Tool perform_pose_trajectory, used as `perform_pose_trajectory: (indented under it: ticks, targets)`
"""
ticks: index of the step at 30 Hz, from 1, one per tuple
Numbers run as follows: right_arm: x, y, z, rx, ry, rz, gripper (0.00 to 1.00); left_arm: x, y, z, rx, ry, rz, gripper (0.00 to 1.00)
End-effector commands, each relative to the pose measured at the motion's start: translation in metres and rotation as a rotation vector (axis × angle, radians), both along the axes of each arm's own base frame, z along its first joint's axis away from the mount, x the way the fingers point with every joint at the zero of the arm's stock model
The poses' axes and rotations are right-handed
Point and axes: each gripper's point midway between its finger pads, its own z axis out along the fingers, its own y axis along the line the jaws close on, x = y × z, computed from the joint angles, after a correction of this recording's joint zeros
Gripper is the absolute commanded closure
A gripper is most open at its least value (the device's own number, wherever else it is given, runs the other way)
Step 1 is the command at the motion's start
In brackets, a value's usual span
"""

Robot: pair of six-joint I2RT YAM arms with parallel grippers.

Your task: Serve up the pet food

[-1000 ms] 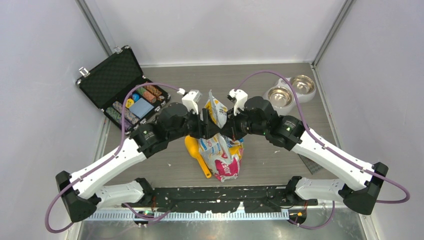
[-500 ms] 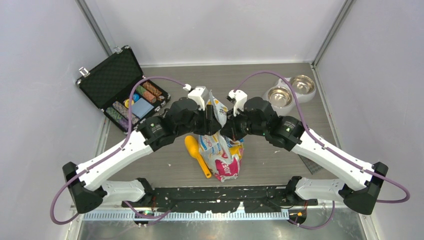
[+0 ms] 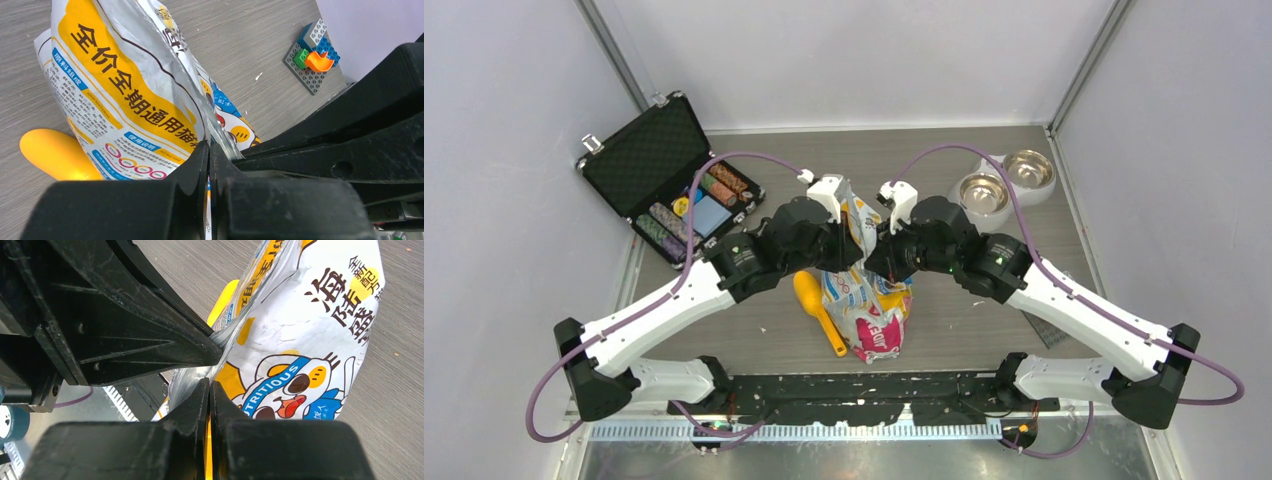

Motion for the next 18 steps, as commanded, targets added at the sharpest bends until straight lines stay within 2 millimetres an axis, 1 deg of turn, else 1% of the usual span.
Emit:
perform_pose_trajectory:
  ticks: [1, 6, 8, 10, 11, 12, 14, 15, 16, 17, 18]
  targets:
    - [-0.008, 0.007, 0.023, 0.074, -0.047, 0.044, 0.95, -0.003, -0.01, 0.003, -0.023, -0.01, -0.044, 1.0]
    - [-0.007, 0.007, 0.026, 0.082, -0.059, 0.038, 0.95, -0.002, -0.009, 0.008, -0.034, -0.027, -0.042, 1.0]
    - [-0.003, 0.003, 0.025, 0.071, -0.069, 0.009, 0.95, -0.001, -0.005, 0.007, -0.025, -0.034, -0.028, 1.0]
    - [0.001, -0.004, 0.023, 0.051, -0.077, -0.031, 0.95, 0.002, 0.002, 0.008, -0.012, -0.046, 0.002, 1.0]
    - [0.009, -0.011, 0.021, 0.028, -0.093, -0.088, 0.95, 0.003, 0.006, 0.007, -0.005, -0.054, 0.019, 1.0]
    - [0.012, -0.016, 0.021, 0.022, -0.102, -0.116, 0.95, 0.005, 0.012, 0.007, 0.004, -0.063, 0.04, 1.0]
    - [0.025, -0.035, 0.017, -0.026, -0.121, -0.239, 0.95, 0.007, 0.025, 0.005, 0.033, -0.084, 0.084, 1.0]
    - [0.034, -0.055, 0.011, -0.092, -0.141, -0.338, 0.95, 0.009, 0.035, 0.004, 0.054, -0.099, 0.116, 1.0]
    - [0.039, -0.066, 0.009, -0.12, -0.147, -0.405, 0.95, 0.011, 0.046, 0.0, 0.081, -0.107, 0.153, 1.0]
    - [0.047, -0.091, 0.003, -0.201, -0.177, -0.512, 0.95, 0.012, 0.059, -0.003, 0.11, -0.12, 0.193, 1.0]
    - [0.049, -0.101, 0.001, -0.229, -0.18, -0.57, 0.95, 0.014, 0.071, -0.004, 0.132, -0.135, 0.235, 1.0]
